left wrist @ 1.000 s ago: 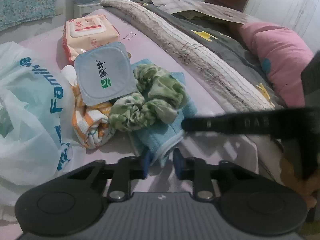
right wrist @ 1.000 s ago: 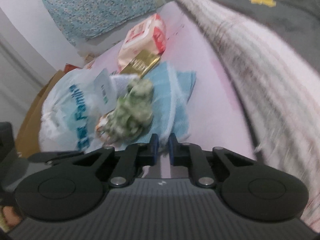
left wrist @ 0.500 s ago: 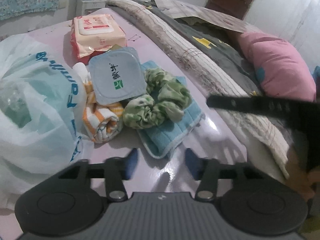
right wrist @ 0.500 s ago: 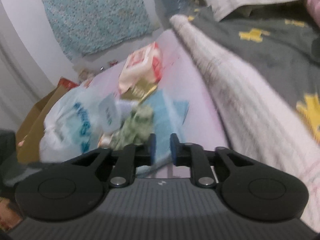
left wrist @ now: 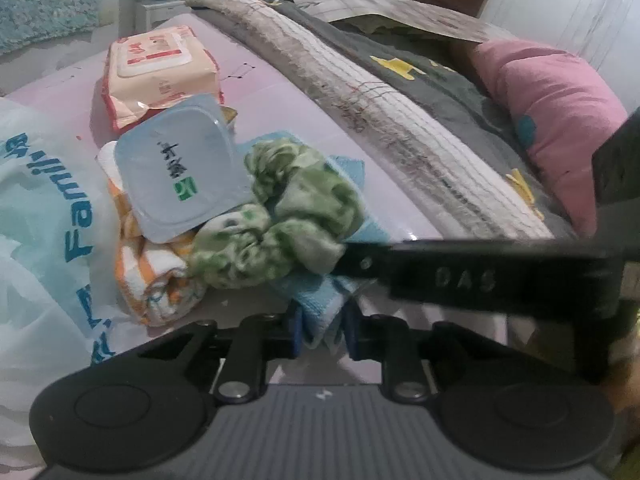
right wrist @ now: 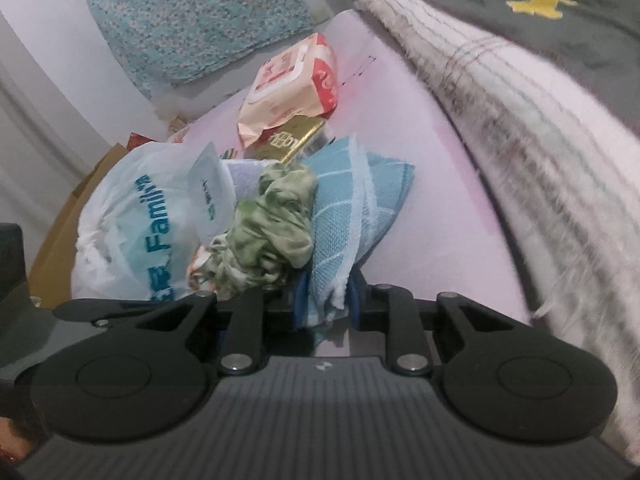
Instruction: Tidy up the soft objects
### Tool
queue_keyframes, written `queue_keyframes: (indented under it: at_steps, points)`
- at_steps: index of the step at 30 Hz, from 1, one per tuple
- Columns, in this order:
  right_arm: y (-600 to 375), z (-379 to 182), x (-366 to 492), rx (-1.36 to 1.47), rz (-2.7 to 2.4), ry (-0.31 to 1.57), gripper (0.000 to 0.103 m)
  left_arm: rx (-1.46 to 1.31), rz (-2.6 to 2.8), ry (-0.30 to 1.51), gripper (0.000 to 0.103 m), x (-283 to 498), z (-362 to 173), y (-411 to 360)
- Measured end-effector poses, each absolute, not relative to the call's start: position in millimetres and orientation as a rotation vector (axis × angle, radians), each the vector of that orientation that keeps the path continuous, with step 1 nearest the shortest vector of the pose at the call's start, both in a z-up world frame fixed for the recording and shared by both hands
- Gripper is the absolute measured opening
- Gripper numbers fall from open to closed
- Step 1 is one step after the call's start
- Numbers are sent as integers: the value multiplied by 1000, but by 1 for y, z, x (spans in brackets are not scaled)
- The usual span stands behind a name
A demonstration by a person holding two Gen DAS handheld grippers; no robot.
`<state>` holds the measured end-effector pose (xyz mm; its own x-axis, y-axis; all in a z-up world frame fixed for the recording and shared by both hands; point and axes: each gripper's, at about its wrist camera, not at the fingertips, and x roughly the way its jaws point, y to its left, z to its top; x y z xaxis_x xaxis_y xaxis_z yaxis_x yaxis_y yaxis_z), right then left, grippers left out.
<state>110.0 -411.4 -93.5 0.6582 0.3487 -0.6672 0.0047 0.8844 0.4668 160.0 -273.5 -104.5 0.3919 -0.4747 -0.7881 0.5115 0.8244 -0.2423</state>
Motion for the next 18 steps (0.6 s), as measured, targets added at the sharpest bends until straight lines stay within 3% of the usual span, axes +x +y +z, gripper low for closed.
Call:
queue_keyframes:
  at_steps: [5,12,18]
  points:
    - [-424,-91,113,654,245,832,20,-16,-648,985,16,164,-85,-269]
    - [-423,-25,101,687,308,683,20,-187,-738,912,14,160,-19,-246]
    - [-409,-43,47,736,322,751,19,-154,-788,1034,14,118,-39,-227]
